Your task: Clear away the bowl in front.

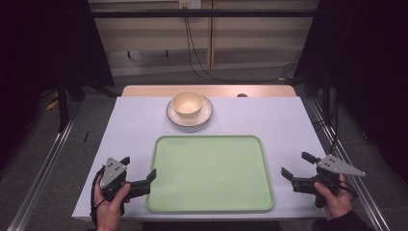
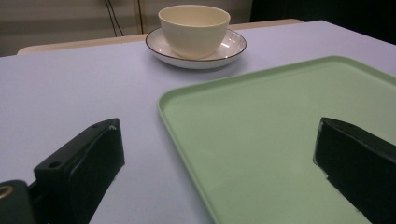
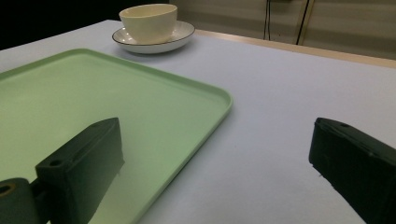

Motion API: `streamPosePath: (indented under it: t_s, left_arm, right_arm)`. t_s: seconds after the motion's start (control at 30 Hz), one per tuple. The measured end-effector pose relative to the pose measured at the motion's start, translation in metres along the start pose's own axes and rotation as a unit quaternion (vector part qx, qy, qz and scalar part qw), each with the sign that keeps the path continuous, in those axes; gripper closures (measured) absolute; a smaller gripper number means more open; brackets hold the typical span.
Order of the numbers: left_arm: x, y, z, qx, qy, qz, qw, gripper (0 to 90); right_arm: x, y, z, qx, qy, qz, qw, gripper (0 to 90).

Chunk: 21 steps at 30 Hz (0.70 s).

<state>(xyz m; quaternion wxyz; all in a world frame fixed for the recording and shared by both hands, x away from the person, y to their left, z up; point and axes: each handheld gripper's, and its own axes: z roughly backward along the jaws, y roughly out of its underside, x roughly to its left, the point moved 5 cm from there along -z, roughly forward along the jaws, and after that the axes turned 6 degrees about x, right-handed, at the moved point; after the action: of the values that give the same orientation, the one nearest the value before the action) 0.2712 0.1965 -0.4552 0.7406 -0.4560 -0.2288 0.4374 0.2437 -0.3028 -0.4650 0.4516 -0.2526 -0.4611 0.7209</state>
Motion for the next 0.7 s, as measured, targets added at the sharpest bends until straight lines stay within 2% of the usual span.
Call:
streamPosePath:
  t_s: [0.23,0.37,0.43,0.53,0.57,0.7]
  left_arm:
    - [-0.0016,-0.0007,-0.0007,-0.003,-0.002,0.005,1.0000,1.9]
    - [-0.0021,-0.0008,-0.0008,0.002,0.006,-0.004,1.0000,1.9]
    - [-0.0045,-0.0013,-0.0017,-0.002,0.007,0.004,1.0000,1.9]
    - [-0.0060,-0.0018,-0.0017,-0.001,0.010,0.005,0.9999,2.0]
    - [-0.0070,-0.0026,-0.0015,-0.004,0.021,0.008,0.9997,1.4]
    - [-0.0072,-0.0034,-0.0029,-0.002,0.022,0.005,0.9997,2.8]
  right_arm:
    - [0.0010,0.0004,0.0003,-0.005,-0.006,0.000,1.0000,2.0]
    - [0.0006,0.0011,0.0003,-0.008,-0.002,0.004,1.0000,1.8]
    - [0.0009,0.0016,0.0002,-0.006,-0.004,0.006,1.0000,1.8]
    - [0.0014,0.0015,0.0003,-0.008,-0.006,0.009,0.9999,1.5]
    - [0.0013,0.0016,-0.0001,-0.007,-0.005,0.009,0.9999,1.5]
    - [0.0022,0.0021,-0.0003,-0.006,-0.010,0.015,0.9998,1.4]
